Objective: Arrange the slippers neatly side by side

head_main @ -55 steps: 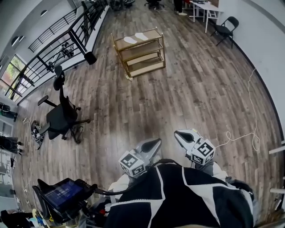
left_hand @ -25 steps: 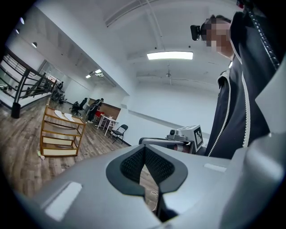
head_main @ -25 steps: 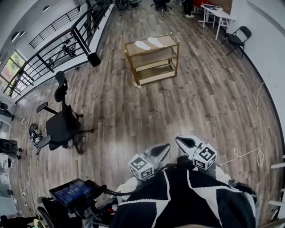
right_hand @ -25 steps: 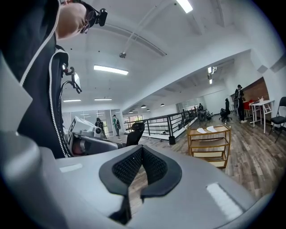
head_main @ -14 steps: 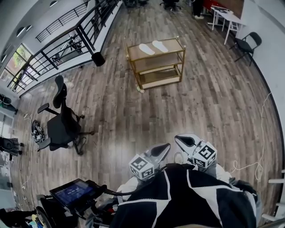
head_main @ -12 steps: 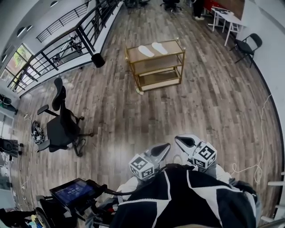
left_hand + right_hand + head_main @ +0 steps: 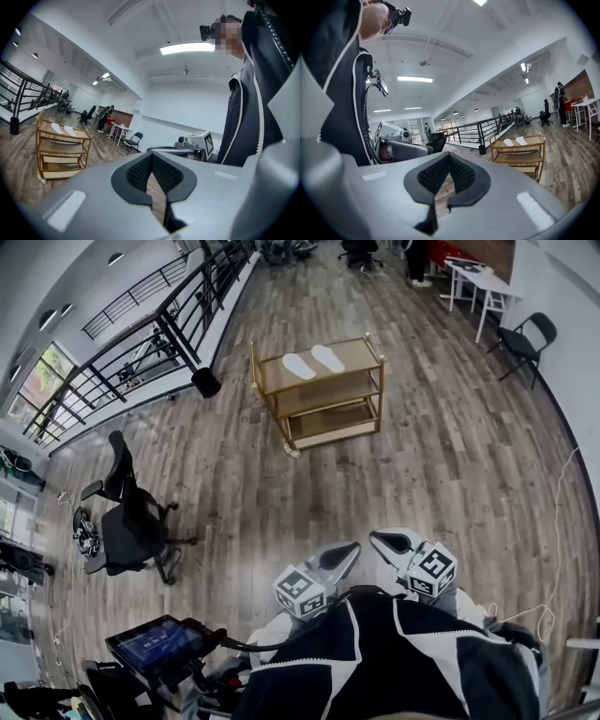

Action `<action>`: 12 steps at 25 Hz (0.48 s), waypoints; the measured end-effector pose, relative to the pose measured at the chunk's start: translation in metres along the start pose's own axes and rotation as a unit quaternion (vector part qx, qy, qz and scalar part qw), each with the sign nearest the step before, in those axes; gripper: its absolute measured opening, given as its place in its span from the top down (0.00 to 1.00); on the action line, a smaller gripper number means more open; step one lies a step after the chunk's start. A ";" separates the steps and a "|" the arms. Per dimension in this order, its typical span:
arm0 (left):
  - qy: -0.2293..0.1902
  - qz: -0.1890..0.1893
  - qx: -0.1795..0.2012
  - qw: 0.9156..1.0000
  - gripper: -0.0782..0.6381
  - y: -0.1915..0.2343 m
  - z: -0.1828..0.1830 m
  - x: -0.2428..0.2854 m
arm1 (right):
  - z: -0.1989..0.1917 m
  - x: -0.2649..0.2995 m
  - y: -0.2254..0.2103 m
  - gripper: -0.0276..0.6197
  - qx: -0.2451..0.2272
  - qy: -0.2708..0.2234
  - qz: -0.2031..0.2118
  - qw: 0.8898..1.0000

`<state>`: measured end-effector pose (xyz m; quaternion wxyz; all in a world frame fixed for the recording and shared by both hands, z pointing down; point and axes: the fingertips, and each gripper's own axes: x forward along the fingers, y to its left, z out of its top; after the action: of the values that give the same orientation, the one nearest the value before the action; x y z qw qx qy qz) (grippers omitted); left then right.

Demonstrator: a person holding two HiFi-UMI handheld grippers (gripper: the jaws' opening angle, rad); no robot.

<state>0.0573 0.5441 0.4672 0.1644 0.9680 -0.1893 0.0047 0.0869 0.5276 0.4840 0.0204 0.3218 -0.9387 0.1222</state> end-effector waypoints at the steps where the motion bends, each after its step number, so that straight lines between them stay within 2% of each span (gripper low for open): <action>1: 0.000 0.004 -0.002 1.000 0.87 0.002 0.000 0.006 | -0.001 -0.002 -0.006 0.95 0.001 0.001 0.003 1.000; 12: 0.013 0.043 0.000 0.999 0.87 0.042 0.002 0.027 | -0.004 0.018 -0.047 0.95 0.014 0.011 0.029 0.999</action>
<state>0.0672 0.4966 0.4806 0.1663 0.9588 -0.2289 0.0240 0.1012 0.4817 0.5004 0.0225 0.2937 -0.9455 0.1388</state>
